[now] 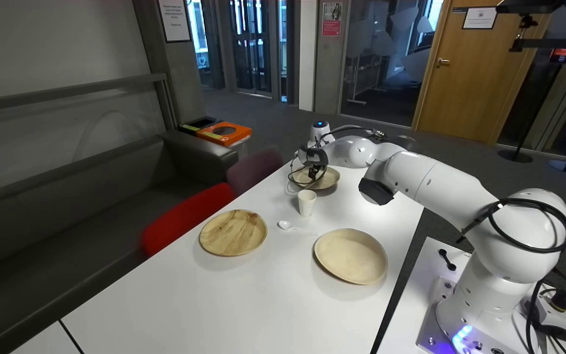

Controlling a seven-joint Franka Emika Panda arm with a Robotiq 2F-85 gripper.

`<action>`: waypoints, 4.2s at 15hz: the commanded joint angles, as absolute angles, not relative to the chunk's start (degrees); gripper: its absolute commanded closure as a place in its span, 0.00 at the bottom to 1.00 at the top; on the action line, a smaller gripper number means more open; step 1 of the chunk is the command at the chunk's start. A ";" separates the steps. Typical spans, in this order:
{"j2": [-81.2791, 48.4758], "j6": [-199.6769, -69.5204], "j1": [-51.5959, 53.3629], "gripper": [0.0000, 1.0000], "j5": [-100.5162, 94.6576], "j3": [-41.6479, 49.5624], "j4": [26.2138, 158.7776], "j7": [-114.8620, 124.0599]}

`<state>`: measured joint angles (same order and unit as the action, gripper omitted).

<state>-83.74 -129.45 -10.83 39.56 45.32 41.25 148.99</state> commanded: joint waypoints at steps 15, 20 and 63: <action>-84.08 -133.50 -15.61 0.00 39.09 34.29 36.00 143.93; -83.60 -133.87 -16.67 0.00 40.71 33.17 34.55 139.36; -49.12 -130.19 0.29 0.00 28.41 40.36 86.74 45.35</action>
<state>-52.96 -124.26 -1.40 29.31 40.88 79.15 54.54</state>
